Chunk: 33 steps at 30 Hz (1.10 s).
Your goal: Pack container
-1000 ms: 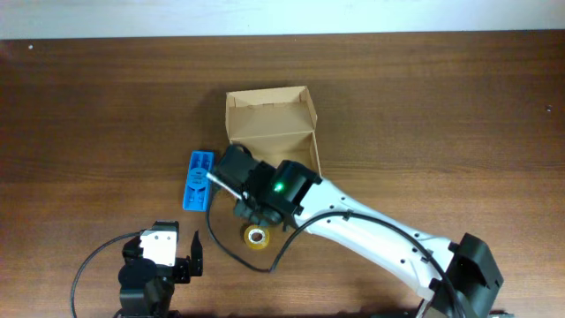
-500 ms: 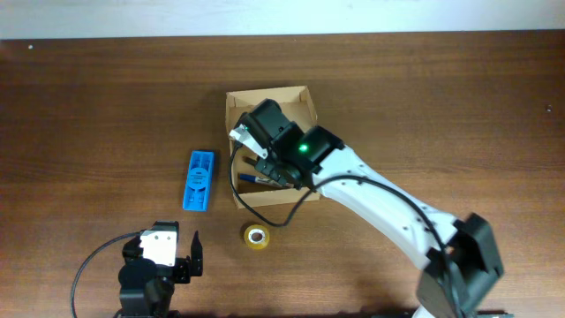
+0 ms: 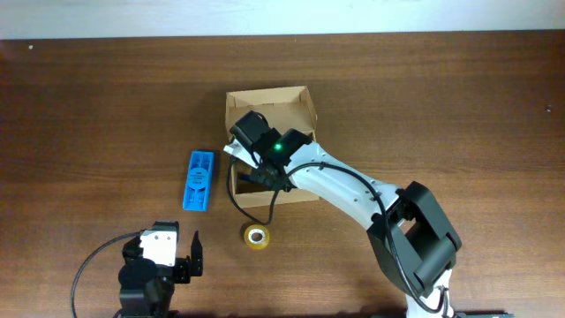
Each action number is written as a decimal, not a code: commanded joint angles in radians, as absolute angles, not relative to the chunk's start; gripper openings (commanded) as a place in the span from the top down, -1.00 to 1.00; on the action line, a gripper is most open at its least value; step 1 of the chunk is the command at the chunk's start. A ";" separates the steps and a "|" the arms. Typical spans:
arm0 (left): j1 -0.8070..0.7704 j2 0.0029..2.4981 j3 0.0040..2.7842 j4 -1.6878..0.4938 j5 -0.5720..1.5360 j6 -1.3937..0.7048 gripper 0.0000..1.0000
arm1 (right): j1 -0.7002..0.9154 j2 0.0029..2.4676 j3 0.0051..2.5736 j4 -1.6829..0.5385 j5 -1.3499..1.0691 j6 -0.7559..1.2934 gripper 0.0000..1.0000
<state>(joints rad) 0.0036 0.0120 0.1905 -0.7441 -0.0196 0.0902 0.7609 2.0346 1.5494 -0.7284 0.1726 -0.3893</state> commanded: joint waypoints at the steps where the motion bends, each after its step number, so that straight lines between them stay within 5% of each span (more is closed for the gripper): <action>1: 0.009 0.006 0.184 -0.744 -0.031 0.107 -0.99 | 0.758 2.038 1.567 -0.725 0.162 -0.389 0.32; 4: 0.009 0.006 0.184 -0.744 -0.031 0.107 -0.99 | 0.758 2.038 1.567 -0.725 0.162 -0.389 0.04; 11: 0.009 0.006 0.184 -0.744 -0.031 0.107 -0.99 | 0.760 1.963 1.602 -0.738 0.169 -0.385 -0.10; 14: 0.009 0.006 0.184 -0.744 -0.031 0.107 -0.99 | 0.760 1.854 1.649 -0.802 0.169 -0.364 -0.89; 15: 0.009 0.006 0.184 -0.744 -0.031 0.107 -0.99 | 0.760 1.815 1.659 -0.828 0.169 -0.347 -0.98; 24: 0.010 0.006 0.184 -0.744 -0.031 0.107 -0.99 | 0.715 1.443 1.652 -1.021 0.200 -0.147 -0.98; 33: 0.009 0.006 0.184 -0.744 -0.031 0.107 -0.99 | 0.568 0.865 1.320 -1.033 0.249 -0.064 -0.98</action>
